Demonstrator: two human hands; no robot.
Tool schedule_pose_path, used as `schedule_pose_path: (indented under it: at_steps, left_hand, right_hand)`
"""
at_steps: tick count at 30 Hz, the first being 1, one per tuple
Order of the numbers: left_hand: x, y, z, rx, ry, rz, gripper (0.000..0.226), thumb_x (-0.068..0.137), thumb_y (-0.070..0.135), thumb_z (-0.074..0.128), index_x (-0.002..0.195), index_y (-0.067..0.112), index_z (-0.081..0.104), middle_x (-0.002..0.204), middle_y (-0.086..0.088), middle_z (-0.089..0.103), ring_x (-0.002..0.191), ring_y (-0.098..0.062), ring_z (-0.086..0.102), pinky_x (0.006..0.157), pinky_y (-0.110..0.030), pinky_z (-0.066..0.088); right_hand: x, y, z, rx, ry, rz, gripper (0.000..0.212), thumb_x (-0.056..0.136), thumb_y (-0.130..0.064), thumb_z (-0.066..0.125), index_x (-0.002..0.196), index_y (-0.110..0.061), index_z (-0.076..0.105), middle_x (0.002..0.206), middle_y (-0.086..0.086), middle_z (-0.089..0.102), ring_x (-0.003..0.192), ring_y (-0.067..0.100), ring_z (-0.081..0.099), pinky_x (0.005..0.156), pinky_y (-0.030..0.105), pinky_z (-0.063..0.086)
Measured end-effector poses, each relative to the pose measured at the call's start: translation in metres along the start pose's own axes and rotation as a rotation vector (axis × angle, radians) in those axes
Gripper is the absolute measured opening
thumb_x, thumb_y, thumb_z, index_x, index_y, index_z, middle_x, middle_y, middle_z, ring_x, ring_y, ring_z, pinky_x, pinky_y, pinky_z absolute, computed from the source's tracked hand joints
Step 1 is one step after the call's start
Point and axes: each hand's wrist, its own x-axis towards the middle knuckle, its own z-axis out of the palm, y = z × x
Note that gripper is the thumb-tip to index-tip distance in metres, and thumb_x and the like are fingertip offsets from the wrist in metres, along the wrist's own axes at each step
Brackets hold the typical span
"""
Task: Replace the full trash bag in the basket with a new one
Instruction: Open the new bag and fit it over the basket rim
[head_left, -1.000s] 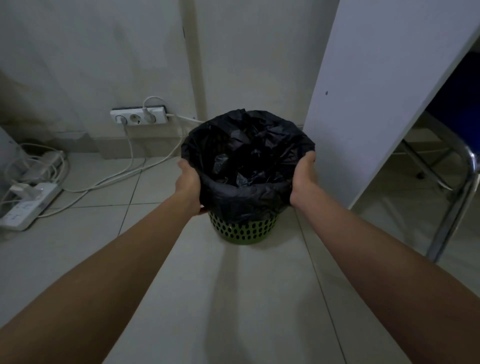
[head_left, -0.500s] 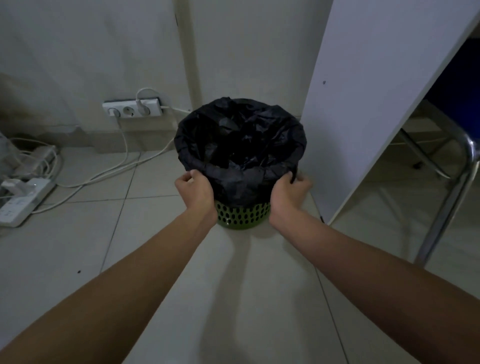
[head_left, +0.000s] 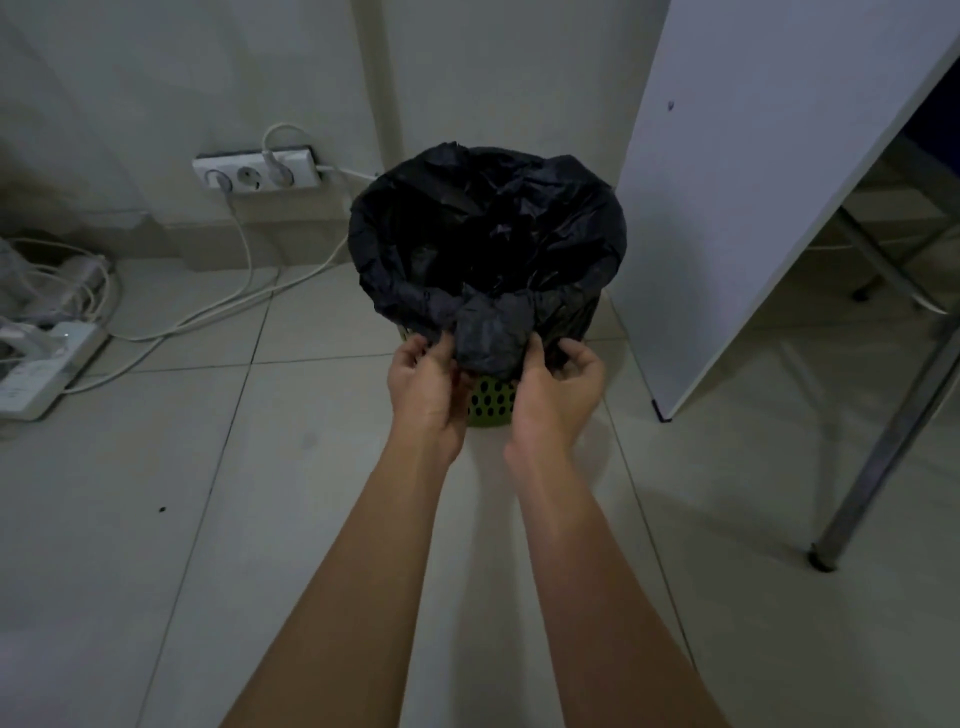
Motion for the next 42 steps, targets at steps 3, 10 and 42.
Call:
schedule_pose_path:
  at_steps: [3, 10, 42]
  left_hand:
    - [-0.006, 0.002, 0.004, 0.215, -0.011, 0.013, 0.015, 0.096, -0.005, 0.054, 0.105, 0.004, 0.062, 0.08, -0.009, 0.068, 0.07, -0.019, 0.061, 0.069, -0.03, 0.052]
    - [-0.02, 0.002, 0.008, 0.547, -0.042, 0.126, 0.031, 0.095, 0.05, 0.054, 0.097, 0.02, 0.062, 0.09, 0.0, 0.066, 0.078, -0.014, 0.063, 0.077, -0.033, 0.055]
    - [-0.004, 0.019, 0.001, 0.632, -0.058, 0.118, 0.031, 0.09, 0.006, 0.069, 0.12, 0.008, 0.058, 0.103, 0.002, 0.071, 0.088, -0.007, 0.063, 0.068, -0.02, 0.046]
  right_hand:
    - [-0.012, -0.006, 0.002, -0.098, -0.041, -0.111, 0.011, 0.1, -0.018, 0.06, 0.104, -0.011, 0.068, 0.107, 0.004, 0.069, 0.099, 0.014, 0.066, 0.072, 0.007, 0.052]
    - [-0.034, 0.011, 0.014, -0.443, -0.261, -0.167, 0.077, 0.073, -0.076, 0.064, 0.122, -0.018, 0.059, 0.14, -0.005, 0.038, 0.124, 0.018, 0.054, 0.1, 0.039, 0.053]
    - [0.008, 0.002, 0.006, 0.171, -0.313, 0.381, 0.011, 0.093, 0.004, 0.058, 0.103, 0.004, 0.062, 0.086, 0.018, 0.067, 0.073, 0.024, 0.066, 0.066, 0.031, 0.061]
